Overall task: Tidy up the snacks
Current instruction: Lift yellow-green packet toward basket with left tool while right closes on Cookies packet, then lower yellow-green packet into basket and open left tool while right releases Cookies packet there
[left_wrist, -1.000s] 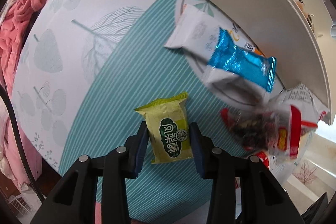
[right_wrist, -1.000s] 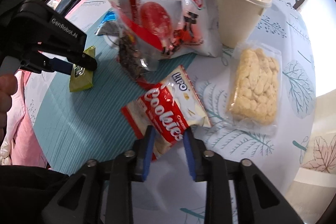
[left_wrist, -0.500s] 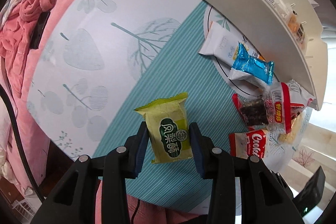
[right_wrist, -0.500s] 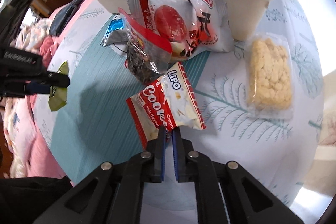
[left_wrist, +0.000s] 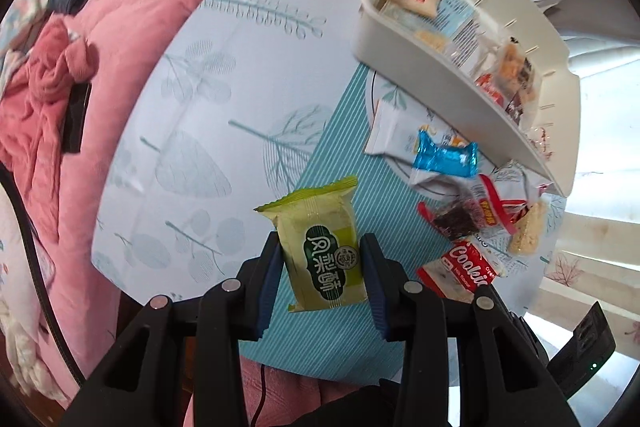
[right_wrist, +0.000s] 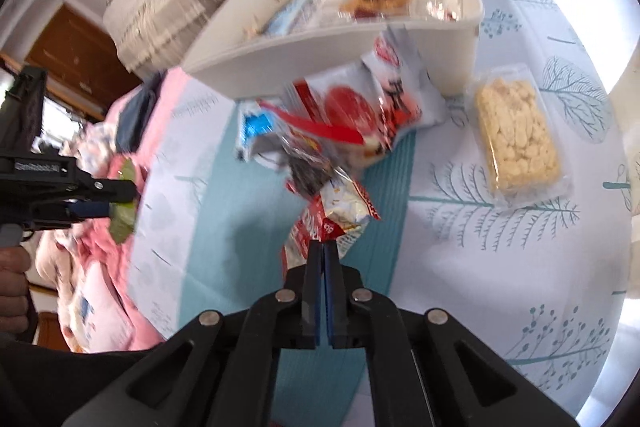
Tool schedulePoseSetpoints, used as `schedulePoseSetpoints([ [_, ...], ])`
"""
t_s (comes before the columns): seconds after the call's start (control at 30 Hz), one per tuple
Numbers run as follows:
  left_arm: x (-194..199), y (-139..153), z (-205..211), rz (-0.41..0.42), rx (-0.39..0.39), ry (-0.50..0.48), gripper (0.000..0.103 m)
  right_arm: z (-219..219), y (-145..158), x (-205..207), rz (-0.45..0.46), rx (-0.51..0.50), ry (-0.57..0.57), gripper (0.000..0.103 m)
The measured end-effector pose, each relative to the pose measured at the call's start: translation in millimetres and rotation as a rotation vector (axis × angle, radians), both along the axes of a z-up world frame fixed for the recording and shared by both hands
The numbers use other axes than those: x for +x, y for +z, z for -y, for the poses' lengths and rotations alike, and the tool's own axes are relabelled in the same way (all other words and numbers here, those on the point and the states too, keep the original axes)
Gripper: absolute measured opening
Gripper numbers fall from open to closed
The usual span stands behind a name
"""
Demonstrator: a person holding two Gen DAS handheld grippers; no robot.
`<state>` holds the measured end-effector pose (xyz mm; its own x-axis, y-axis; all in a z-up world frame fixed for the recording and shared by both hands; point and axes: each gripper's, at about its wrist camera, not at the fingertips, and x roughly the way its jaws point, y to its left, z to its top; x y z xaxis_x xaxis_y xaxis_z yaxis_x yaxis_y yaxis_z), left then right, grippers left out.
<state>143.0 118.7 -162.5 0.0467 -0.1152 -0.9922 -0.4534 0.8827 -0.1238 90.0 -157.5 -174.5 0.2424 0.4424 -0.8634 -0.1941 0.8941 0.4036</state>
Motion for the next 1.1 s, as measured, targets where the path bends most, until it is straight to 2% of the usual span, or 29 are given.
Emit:
schedulePoseSetpoints([
  [0.27, 24, 34, -10, 0.043, -0.004, -0.093, 0.037, -11, 40, 3, 0.111, 0.081, -0.078, 0.001],
  [0.63, 66, 69, -13, 0.097, -0.011, -0.233, 0.037, -32, 99, 30, 0.272, 0.116, -0.138, 0.001],
  [0.93, 116, 81, -16, 0.15, -0.02, -0.324, 0.037, -47, 121, 61, 0.379, 0.113, -0.199, 0.001],
  [1.1, 146, 75, -13, 0.186, -0.055, -0.371, 0.037, -50, 122, 78, 0.413, 0.083, -0.242, 0.001],
])
